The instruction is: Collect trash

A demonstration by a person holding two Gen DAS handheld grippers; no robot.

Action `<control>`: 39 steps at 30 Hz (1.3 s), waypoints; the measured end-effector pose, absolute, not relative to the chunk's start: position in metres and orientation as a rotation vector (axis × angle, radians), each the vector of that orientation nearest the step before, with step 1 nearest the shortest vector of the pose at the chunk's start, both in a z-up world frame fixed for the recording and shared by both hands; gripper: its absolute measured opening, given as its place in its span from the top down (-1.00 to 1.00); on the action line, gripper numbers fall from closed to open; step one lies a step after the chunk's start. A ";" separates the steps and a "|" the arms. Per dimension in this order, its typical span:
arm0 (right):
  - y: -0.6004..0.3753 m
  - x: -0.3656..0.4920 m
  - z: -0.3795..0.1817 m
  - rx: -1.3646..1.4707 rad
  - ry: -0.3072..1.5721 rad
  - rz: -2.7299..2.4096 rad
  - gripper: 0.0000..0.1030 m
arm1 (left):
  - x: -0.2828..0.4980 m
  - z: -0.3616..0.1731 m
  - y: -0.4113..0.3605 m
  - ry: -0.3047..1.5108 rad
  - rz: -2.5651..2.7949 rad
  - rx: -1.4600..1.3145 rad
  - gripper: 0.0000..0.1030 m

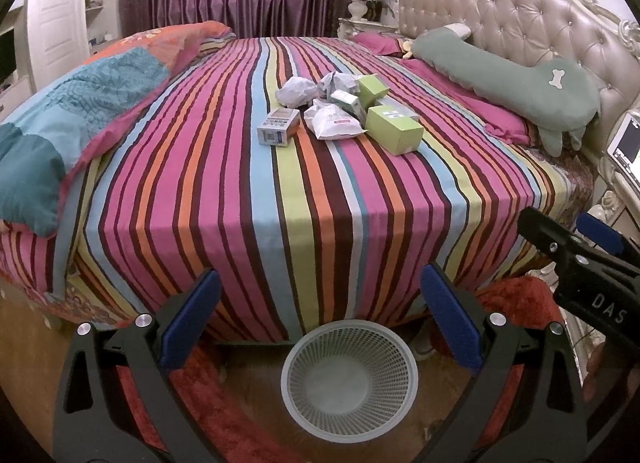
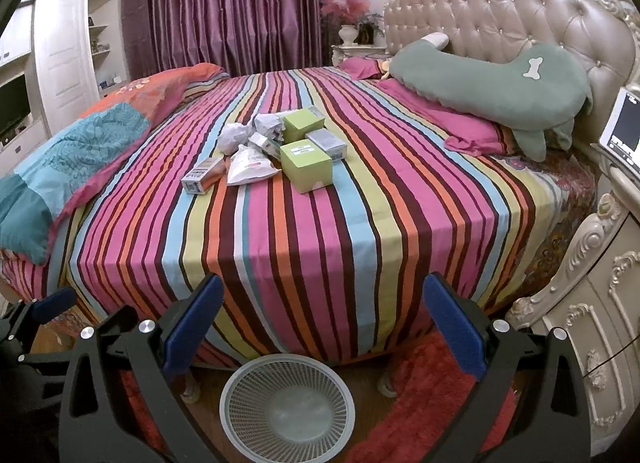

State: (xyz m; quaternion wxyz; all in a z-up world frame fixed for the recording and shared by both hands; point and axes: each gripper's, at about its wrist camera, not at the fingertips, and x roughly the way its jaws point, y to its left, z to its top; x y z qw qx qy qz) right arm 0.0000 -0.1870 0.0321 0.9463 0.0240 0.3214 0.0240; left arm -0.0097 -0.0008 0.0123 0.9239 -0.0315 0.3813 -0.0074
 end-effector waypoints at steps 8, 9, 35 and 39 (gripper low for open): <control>-0.187 0.000 0.032 0.023 0.664 0.044 -0.85 | -0.010 0.012 -0.001 0.783 -0.017 -0.068 -0.88; -0.187 0.000 0.032 0.024 0.664 0.043 -0.85 | -0.010 0.011 -0.001 0.784 -0.019 -0.073 -0.88; -0.190 0.002 0.028 0.029 0.673 0.037 -0.85 | -0.009 0.012 -0.004 0.789 -0.016 -0.065 -0.88; -0.191 0.002 0.028 0.031 0.675 0.036 -0.85 | -0.009 0.012 -0.004 0.791 -0.016 -0.064 -0.88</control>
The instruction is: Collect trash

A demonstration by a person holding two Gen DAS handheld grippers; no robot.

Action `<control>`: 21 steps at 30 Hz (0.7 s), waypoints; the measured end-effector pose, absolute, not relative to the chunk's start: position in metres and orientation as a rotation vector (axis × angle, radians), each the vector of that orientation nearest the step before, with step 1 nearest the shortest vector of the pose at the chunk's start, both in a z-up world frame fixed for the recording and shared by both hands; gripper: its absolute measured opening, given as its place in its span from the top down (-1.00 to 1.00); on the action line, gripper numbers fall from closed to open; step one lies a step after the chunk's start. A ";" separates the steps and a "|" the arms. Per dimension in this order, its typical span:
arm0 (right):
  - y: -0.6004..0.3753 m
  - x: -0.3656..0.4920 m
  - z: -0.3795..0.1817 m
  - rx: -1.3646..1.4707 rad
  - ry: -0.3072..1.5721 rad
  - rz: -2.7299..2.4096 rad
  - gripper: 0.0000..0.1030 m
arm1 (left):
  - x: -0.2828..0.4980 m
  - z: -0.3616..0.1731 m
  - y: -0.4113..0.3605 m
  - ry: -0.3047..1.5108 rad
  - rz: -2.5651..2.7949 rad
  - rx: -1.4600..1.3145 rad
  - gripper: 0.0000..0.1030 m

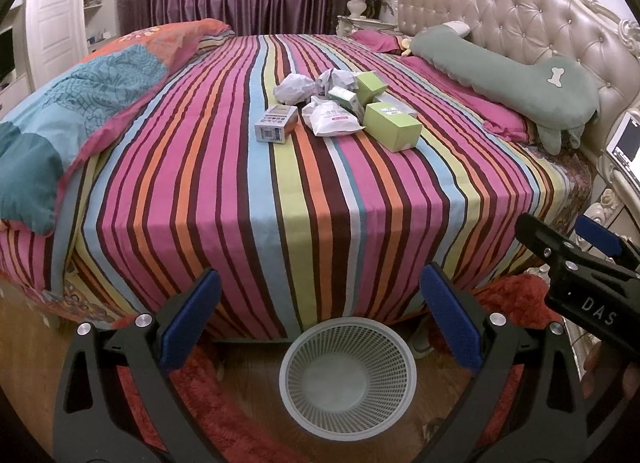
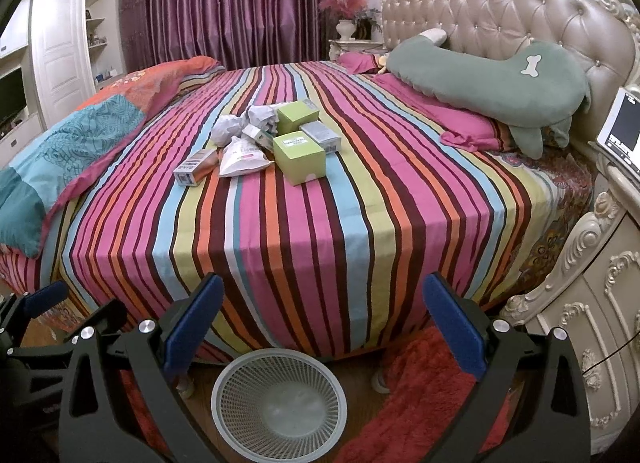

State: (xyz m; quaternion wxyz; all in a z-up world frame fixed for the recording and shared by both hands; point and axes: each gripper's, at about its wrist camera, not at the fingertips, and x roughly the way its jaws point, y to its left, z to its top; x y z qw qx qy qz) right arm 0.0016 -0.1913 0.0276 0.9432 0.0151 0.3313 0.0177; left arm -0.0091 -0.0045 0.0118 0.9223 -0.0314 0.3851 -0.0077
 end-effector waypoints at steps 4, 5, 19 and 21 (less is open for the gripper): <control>-0.191 0.002 0.028 0.029 0.673 0.036 -0.85 | -0.009 0.010 -0.004 0.794 -0.016 -0.066 -0.88; -0.191 0.002 0.028 0.029 0.673 0.035 -0.85 | -0.010 0.010 -0.004 0.794 -0.016 -0.065 -0.88; -0.191 0.002 0.024 0.036 0.671 0.052 -0.85 | -0.009 0.001 -0.003 0.807 -0.011 -0.059 -0.88; -0.191 0.003 0.024 0.036 0.667 0.054 -0.85 | -0.008 0.001 -0.003 0.807 -0.010 -0.066 -0.88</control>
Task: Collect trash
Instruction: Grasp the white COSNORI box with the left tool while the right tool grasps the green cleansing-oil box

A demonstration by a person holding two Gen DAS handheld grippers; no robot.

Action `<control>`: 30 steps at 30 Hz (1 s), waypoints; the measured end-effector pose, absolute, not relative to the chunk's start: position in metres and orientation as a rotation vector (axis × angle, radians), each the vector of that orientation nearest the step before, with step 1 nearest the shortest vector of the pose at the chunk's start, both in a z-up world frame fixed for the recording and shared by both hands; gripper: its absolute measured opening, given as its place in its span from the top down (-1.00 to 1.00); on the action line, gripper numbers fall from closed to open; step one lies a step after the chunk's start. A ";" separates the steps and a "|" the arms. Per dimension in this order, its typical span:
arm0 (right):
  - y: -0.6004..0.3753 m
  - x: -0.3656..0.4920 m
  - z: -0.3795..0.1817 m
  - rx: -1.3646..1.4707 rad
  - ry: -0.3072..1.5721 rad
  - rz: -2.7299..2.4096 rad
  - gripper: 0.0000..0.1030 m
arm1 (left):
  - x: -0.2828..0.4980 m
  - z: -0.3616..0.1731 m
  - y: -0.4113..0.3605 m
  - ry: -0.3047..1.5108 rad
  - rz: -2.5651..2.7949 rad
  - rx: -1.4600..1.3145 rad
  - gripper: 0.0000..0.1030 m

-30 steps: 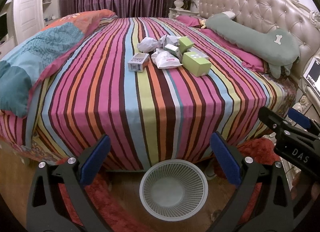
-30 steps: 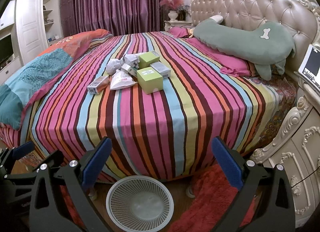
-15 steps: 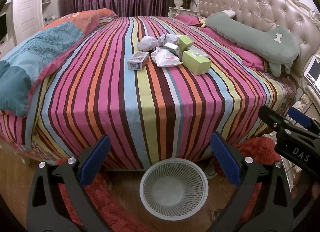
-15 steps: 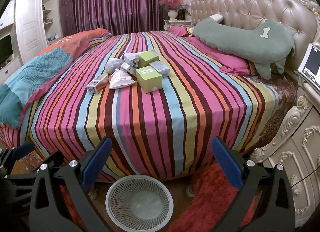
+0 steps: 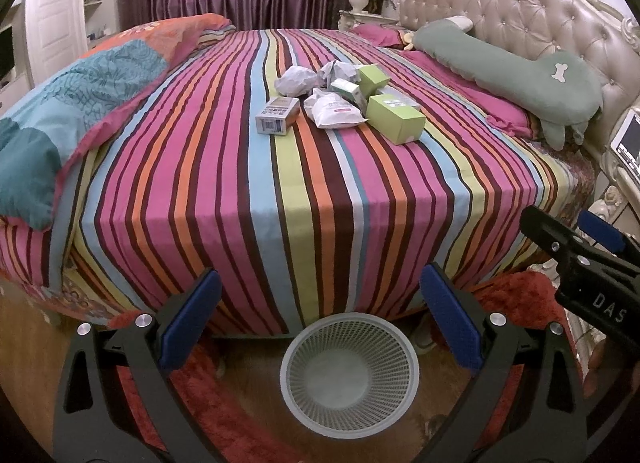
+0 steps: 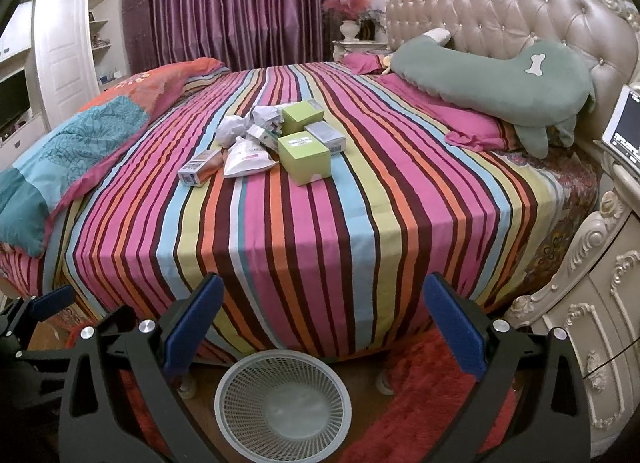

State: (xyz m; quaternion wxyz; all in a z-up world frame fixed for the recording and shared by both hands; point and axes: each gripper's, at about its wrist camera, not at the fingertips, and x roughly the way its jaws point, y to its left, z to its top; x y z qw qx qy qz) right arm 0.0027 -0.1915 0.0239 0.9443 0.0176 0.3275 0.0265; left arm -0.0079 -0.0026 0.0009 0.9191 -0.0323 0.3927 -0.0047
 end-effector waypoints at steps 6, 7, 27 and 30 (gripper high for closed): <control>-0.186 0.009 0.020 0.015 0.660 0.072 -0.85 | 0.003 -0.007 0.007 0.834 -0.002 -0.100 -0.88; -0.185 0.010 0.019 0.012 0.661 0.074 -0.85 | 0.006 -0.007 0.006 0.838 -0.003 -0.100 -0.88; -0.175 0.066 -0.012 -0.013 0.736 0.148 -0.85 | 0.072 -0.037 0.021 0.902 0.024 -0.100 -0.88; -0.178 0.079 -0.013 -0.002 0.743 0.163 -0.85 | 0.083 -0.036 0.024 0.897 0.027 -0.091 -0.88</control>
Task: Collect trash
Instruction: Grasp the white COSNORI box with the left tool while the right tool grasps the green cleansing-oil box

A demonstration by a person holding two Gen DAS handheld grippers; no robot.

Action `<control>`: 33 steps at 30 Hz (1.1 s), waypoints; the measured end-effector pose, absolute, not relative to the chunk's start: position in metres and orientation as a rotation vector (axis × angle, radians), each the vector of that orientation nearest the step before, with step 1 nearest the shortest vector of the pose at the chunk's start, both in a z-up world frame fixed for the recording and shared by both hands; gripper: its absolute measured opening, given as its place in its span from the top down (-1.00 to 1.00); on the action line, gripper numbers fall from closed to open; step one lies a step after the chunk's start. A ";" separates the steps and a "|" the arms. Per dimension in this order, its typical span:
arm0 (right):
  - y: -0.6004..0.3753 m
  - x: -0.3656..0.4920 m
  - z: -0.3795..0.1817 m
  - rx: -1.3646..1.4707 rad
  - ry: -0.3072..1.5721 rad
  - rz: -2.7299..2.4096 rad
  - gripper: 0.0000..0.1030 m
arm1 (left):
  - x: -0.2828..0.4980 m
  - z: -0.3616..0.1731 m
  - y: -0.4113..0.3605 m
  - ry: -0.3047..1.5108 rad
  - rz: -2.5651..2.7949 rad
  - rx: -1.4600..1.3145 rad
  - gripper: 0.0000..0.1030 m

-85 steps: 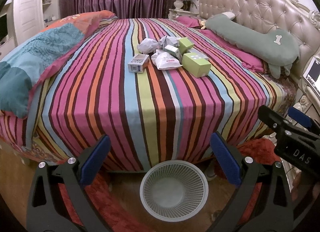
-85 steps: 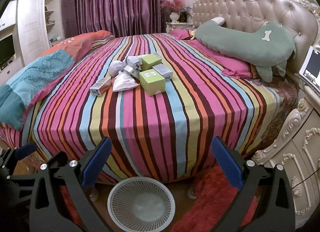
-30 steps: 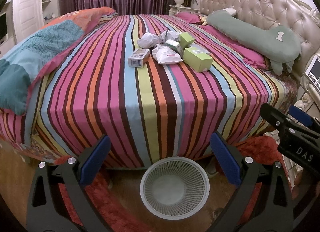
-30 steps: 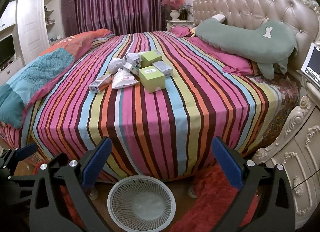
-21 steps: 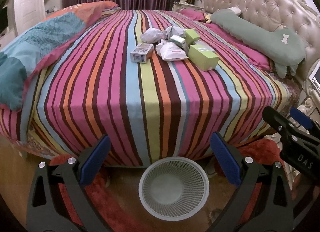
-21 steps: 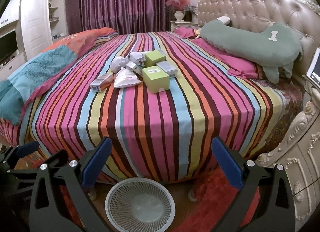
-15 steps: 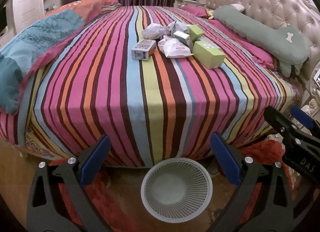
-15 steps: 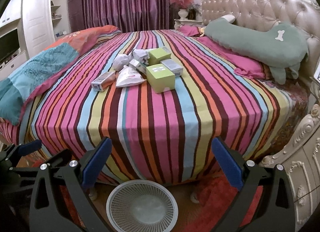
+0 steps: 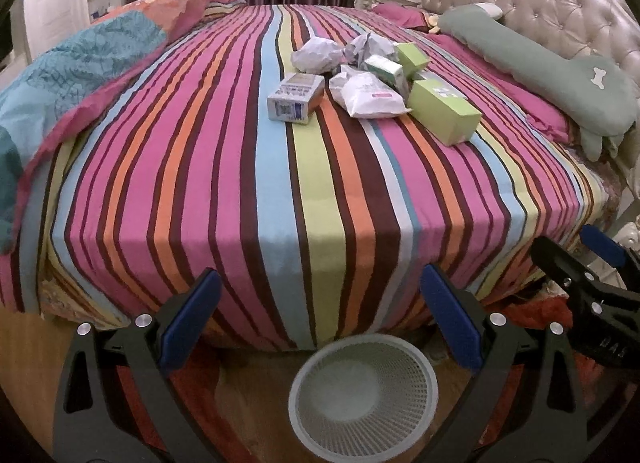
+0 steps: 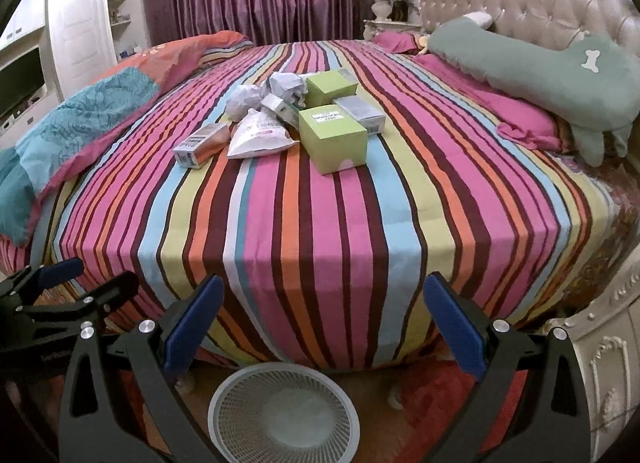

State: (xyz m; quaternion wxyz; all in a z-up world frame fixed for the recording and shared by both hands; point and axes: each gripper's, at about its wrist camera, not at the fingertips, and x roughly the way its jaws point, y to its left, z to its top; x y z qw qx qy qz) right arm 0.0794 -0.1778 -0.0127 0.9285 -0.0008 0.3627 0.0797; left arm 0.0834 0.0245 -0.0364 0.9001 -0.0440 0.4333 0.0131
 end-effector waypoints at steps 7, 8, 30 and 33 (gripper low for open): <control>-0.185 0.120 -0.005 0.014 0.736 0.168 -0.85 | 0.131 -0.030 0.040 0.874 0.050 -0.103 -0.88; -0.187 0.125 -0.005 0.021 0.735 0.169 -0.85 | 0.138 -0.030 0.042 0.871 0.052 -0.103 -0.88; -0.188 0.240 -0.012 -0.021 0.785 0.292 -0.85 | 0.290 -0.052 0.068 0.918 0.028 -0.085 -0.88; -0.184 0.256 -0.017 -0.034 0.816 0.314 -0.85 | 0.306 -0.056 0.071 0.933 0.025 -0.085 -0.88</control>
